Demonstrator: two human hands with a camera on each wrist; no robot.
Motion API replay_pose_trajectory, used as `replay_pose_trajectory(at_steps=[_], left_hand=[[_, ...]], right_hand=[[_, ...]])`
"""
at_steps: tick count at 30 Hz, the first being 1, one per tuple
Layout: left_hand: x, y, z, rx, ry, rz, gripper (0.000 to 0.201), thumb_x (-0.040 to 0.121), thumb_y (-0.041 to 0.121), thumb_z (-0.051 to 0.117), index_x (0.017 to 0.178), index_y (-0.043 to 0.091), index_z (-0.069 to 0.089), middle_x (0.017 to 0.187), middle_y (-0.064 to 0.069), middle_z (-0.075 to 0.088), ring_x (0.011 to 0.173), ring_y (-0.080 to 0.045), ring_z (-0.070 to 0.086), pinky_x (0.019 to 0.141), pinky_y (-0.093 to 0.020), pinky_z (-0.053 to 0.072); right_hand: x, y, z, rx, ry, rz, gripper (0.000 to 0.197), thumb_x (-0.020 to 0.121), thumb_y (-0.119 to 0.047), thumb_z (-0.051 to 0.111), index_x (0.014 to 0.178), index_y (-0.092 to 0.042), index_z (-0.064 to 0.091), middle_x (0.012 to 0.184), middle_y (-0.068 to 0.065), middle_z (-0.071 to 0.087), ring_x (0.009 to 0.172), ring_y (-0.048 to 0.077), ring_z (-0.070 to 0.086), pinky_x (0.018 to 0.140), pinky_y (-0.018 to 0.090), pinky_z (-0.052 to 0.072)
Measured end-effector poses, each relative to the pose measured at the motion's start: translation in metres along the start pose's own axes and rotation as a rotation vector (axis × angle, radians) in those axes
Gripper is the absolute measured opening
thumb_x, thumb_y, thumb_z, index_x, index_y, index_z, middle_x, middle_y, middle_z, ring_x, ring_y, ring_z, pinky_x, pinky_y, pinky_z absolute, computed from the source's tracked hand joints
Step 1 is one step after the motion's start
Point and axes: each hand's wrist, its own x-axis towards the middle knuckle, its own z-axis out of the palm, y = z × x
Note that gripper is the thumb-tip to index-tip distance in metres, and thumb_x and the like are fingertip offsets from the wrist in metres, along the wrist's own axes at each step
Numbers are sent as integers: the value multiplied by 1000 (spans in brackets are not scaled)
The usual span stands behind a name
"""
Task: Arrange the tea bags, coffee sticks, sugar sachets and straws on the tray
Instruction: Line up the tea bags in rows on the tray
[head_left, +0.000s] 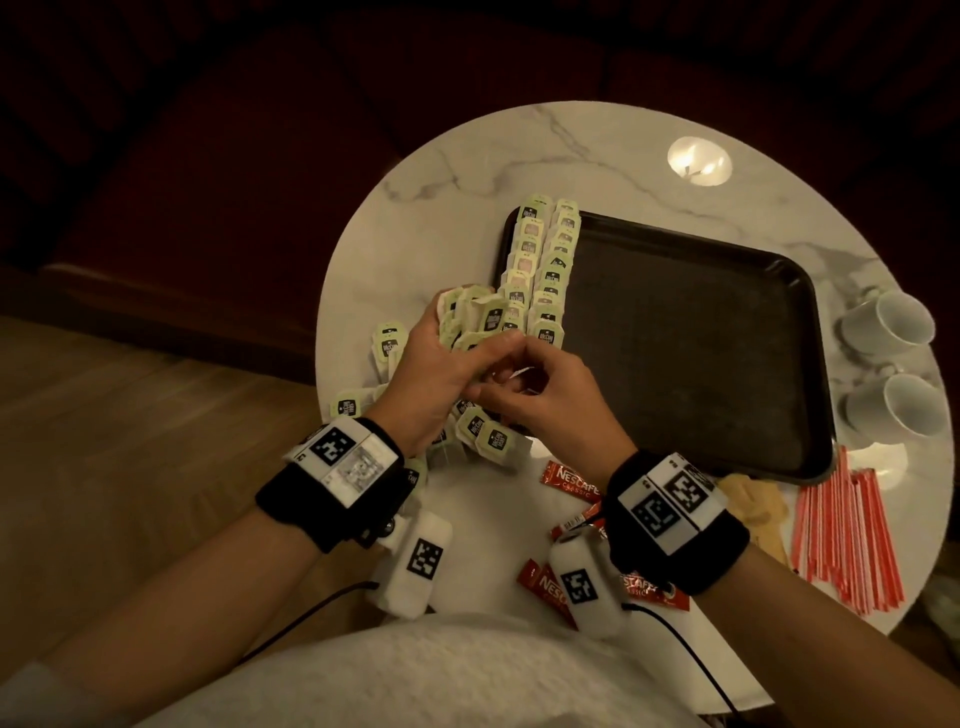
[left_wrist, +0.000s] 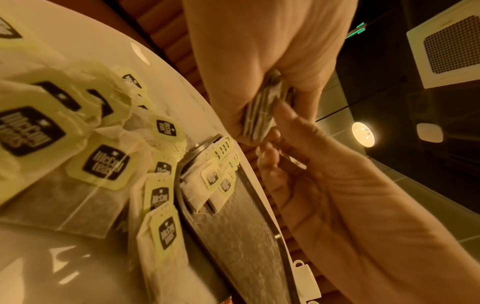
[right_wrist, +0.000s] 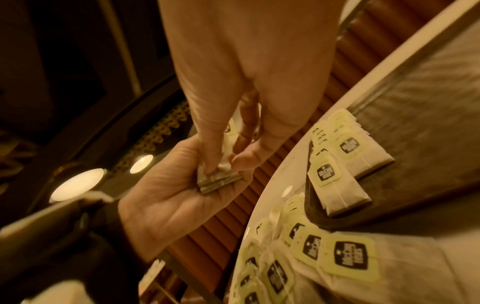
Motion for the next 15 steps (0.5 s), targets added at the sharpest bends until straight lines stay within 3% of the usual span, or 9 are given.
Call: replay_pose_trajectory(at_steps=[2, 4, 10, 15], left_hand=[[0, 0, 1, -26, -1, -5, 46, 81, 6, 70, 124, 12, 53, 98, 1, 72, 93, -18, 70, 75, -31, 57], [0, 1, 1, -54, -6, -22, 45, 81, 8, 69, 124, 12, 55, 100, 0, 73, 97, -18, 70, 77, -31, 57], [-1, 1, 7, -67, 28, -47, 33, 90, 9, 64, 123, 9, 55, 92, 4, 74, 86, -14, 71, 66, -24, 56], [1, 3, 9, -102, 37, -126, 15, 95, 17, 58, 109, 13, 59, 82, 1, 71, 72, -14, 69, 58, -26, 54]], right_hand=[[1, 1, -4, 75, -11, 34, 23, 84, -11, 75, 96, 4, 62, 86, 19, 64, 77, 24, 61, 82, 49, 56], [0, 0, -7, 127, -25, 46, 20, 86, -8, 72, 96, 6, 62, 88, 18, 65, 79, 27, 62, 83, 47, 56], [-1, -4, 0, 118, -28, 55, 35, 79, -13, 80, 106, -4, 59, 92, 5, 61, 74, 18, 59, 77, 37, 58], [0, -5, 3, 39, -24, 2, 27, 78, -15, 82, 91, -11, 59, 82, 5, 54, 71, 19, 53, 76, 52, 56]])
